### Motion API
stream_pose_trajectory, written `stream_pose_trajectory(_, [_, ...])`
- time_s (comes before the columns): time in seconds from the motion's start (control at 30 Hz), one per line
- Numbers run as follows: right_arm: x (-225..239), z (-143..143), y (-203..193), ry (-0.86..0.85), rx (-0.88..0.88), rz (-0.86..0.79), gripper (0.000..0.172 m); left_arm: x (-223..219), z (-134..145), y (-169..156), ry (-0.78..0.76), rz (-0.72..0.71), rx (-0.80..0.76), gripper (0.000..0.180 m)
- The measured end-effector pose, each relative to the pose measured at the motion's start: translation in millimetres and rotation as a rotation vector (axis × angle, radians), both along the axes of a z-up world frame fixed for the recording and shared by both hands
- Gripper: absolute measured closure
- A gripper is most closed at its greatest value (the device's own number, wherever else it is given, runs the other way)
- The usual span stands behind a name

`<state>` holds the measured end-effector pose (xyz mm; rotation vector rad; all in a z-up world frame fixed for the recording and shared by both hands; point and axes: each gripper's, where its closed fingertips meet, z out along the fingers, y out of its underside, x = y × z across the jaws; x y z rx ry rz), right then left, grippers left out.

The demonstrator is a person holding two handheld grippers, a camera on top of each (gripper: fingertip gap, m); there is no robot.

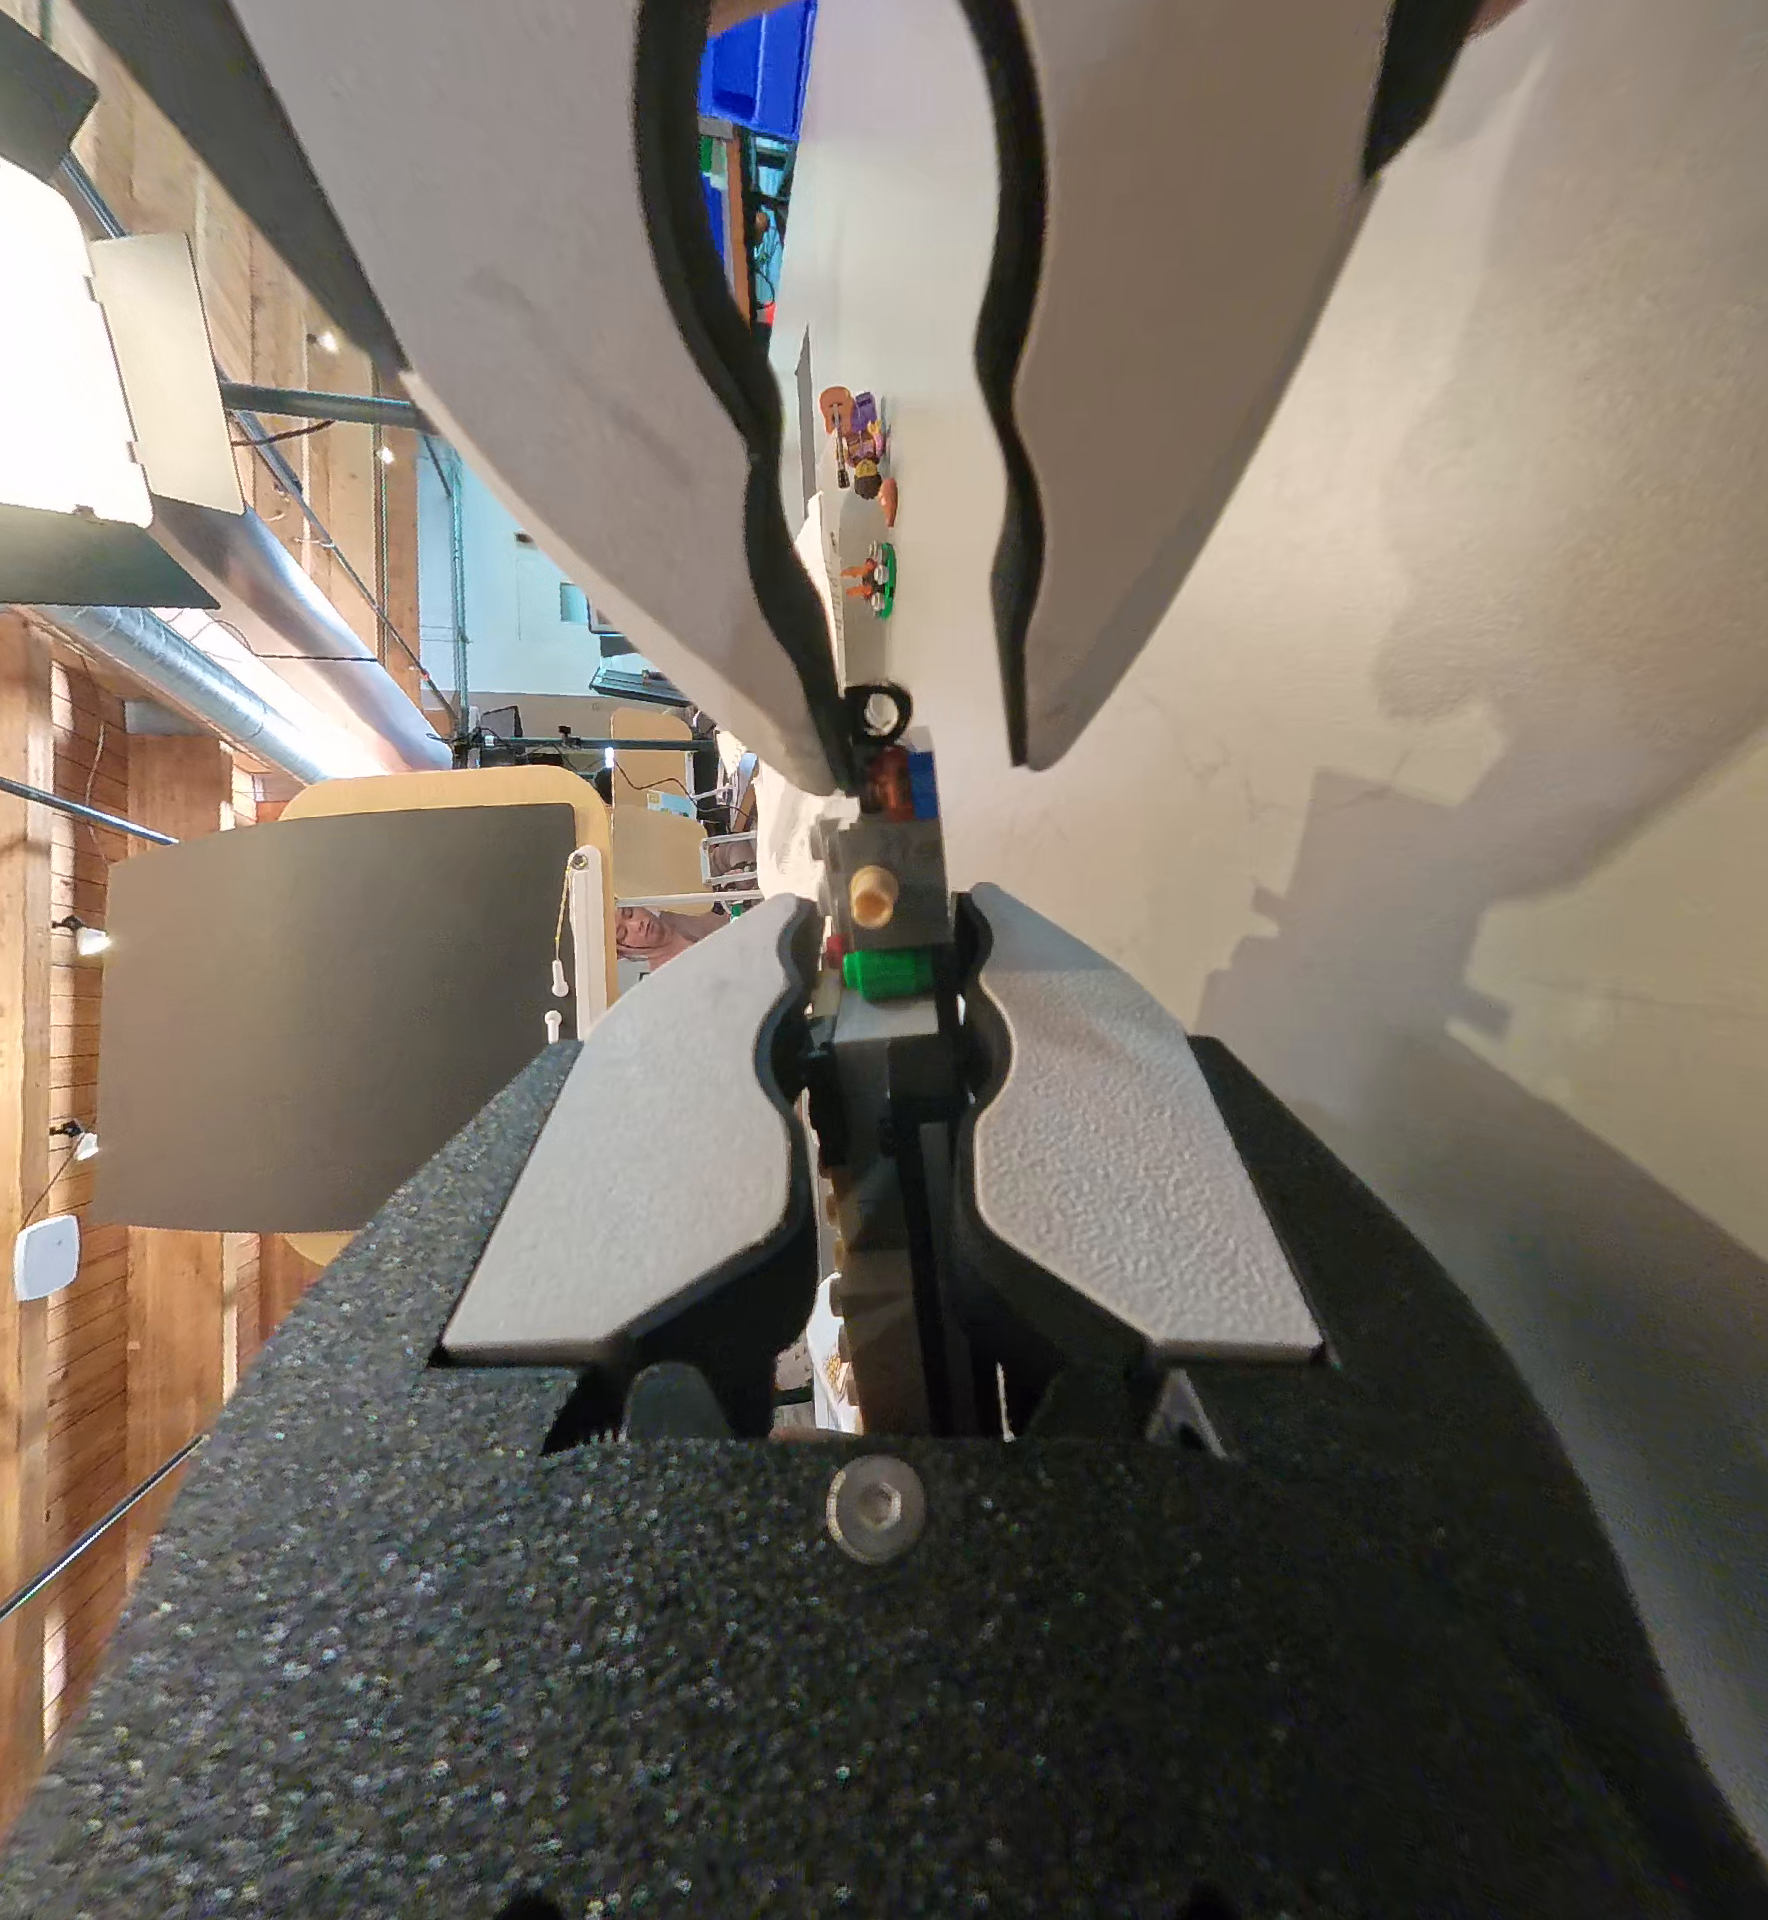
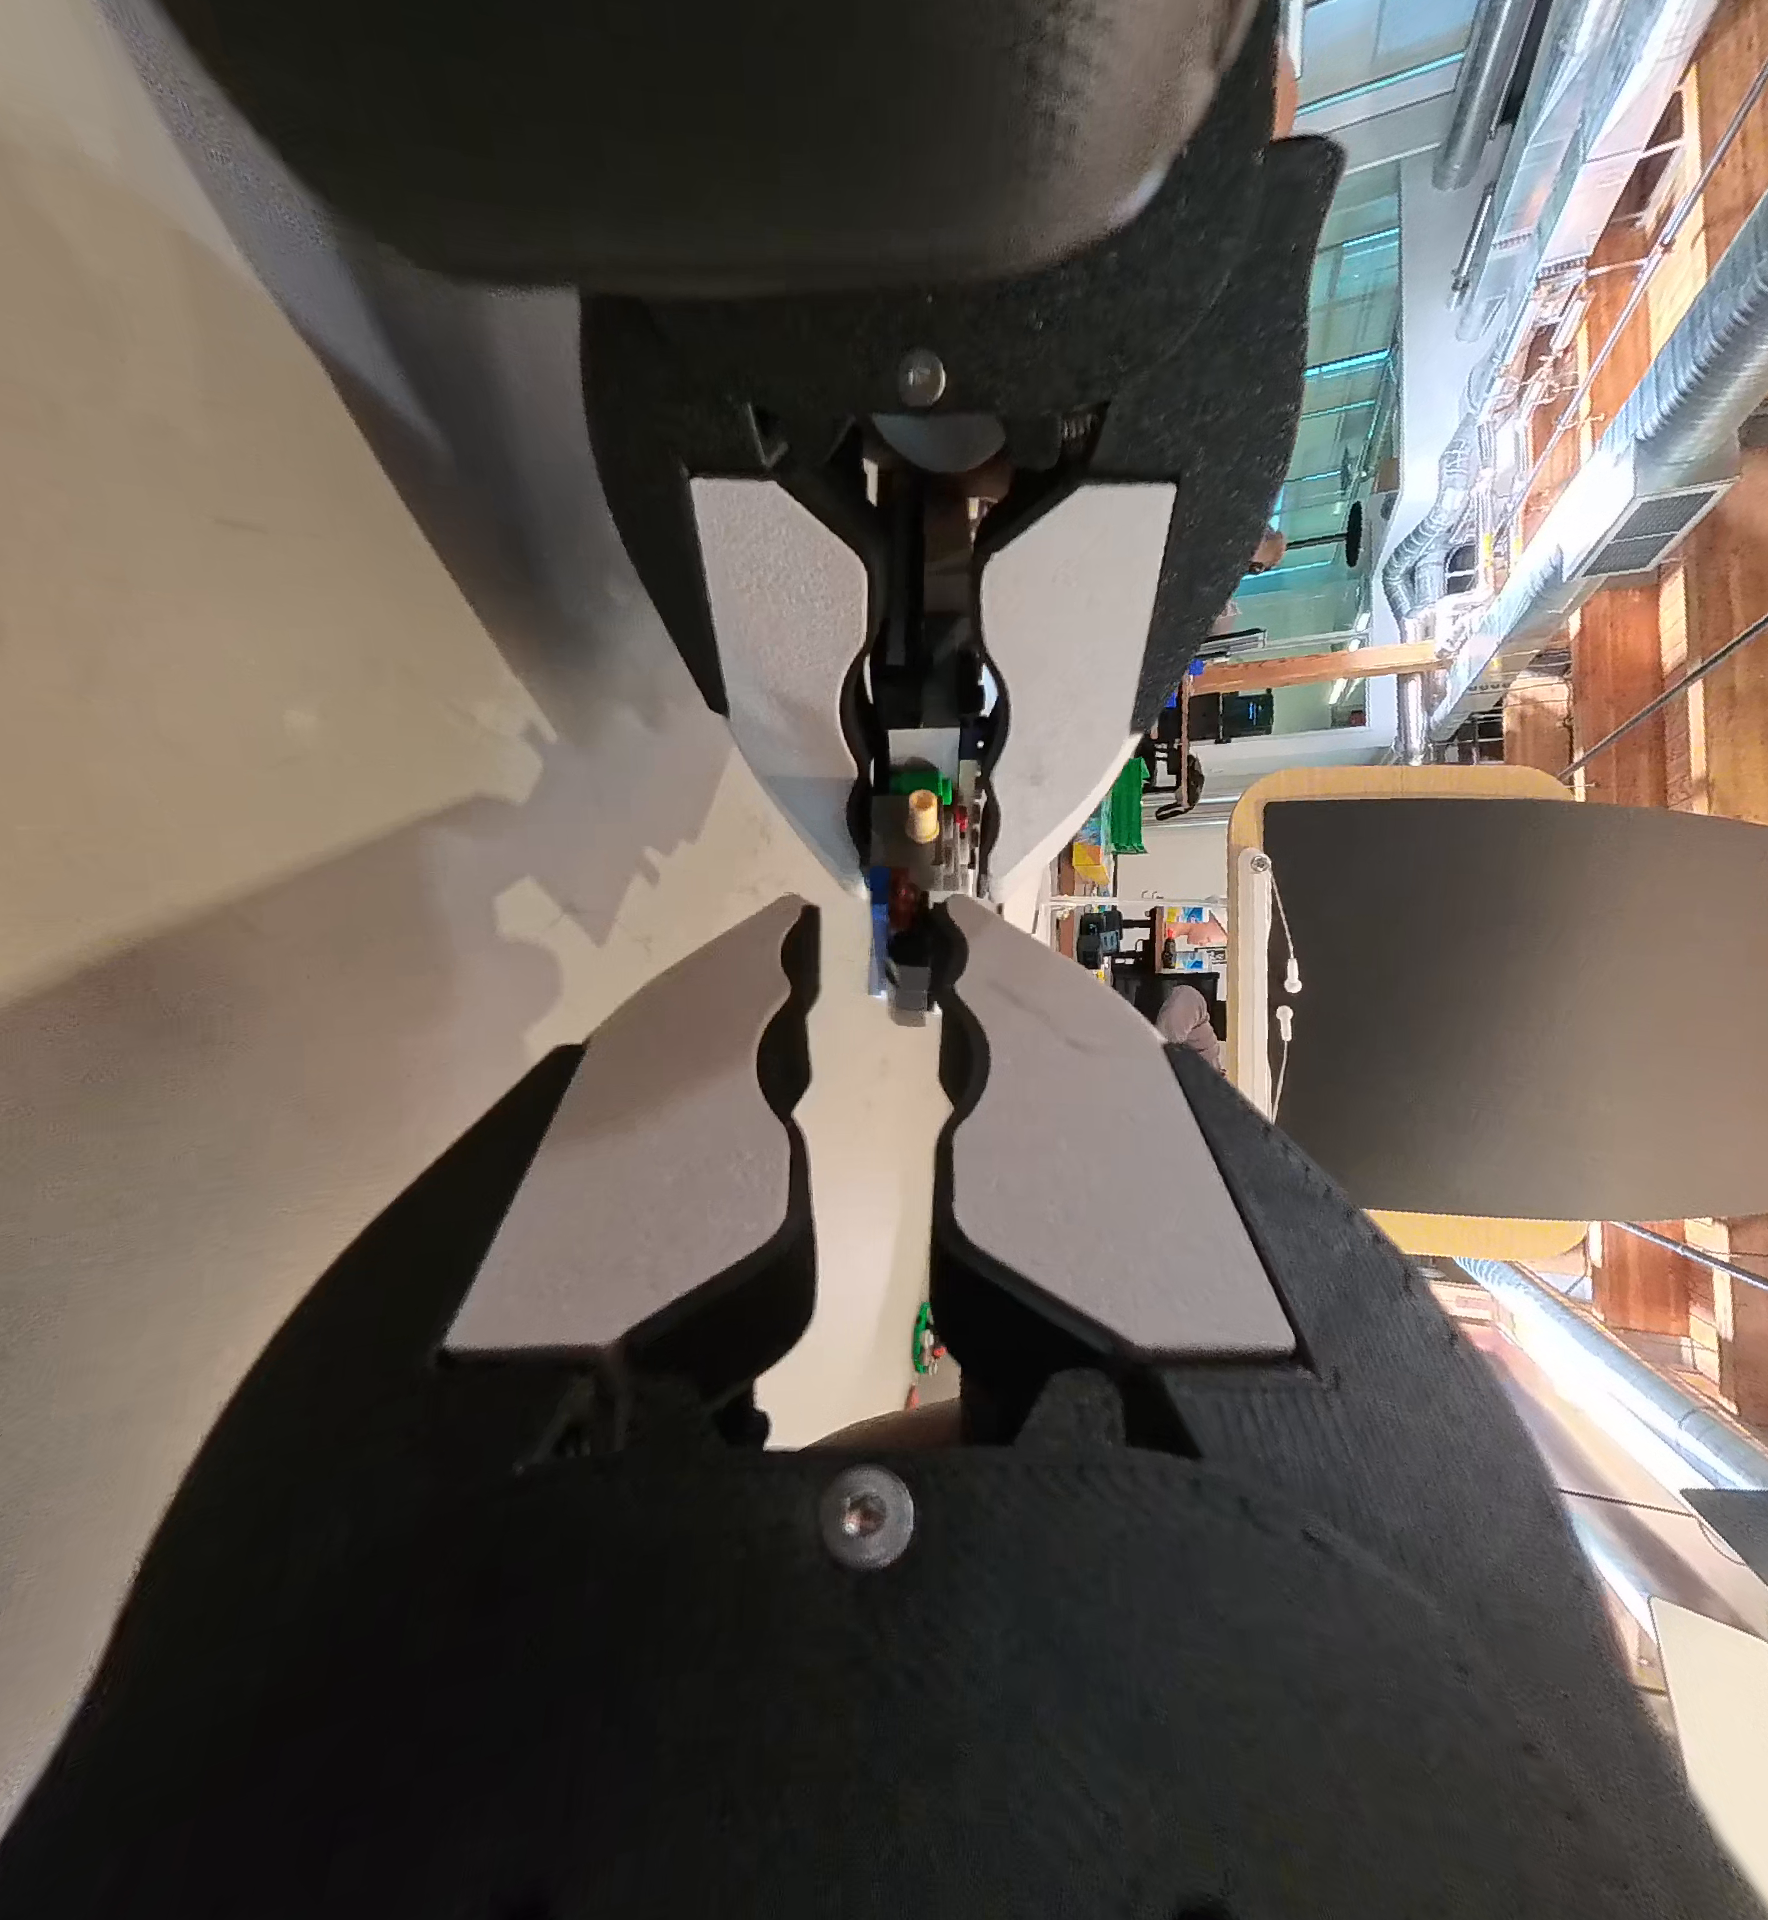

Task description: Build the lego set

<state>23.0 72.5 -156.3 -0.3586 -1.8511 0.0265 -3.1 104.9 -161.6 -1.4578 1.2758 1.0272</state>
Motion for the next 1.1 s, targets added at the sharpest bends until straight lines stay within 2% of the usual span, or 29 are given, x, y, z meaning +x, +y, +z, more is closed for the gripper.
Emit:
stream_pose_trajectory(0.13, [2,3,6,0.029,-0.021,-0.034,0.136,5,2,-2,-0.022,-0.023,0.003,0.155])
stream_pose_trajectory(0.23, [5,7,7,0.054,-0.046,-0.026,0.135,9,2,-3,-0.04,-0.038,0.003,0.155])
stream_pose_trajectory(0.6, [15,15,-9,0.039,-0.09,0.143,0.155,20,2,-7,-0.083,-0.107,-0.007,0.155])
stream_pose_trajectory(0.87, [12,15,-9,0.043,-0.077,0.147,0.15,24,2,-8,-0.113,-0.128,-0.018,0.155])
stream_pose_trajectory(1.1, [12,15,-12,0.036,-0.072,0.164,0.153,27,4,-10,-0.163,-0.149,-0.029,0.155])
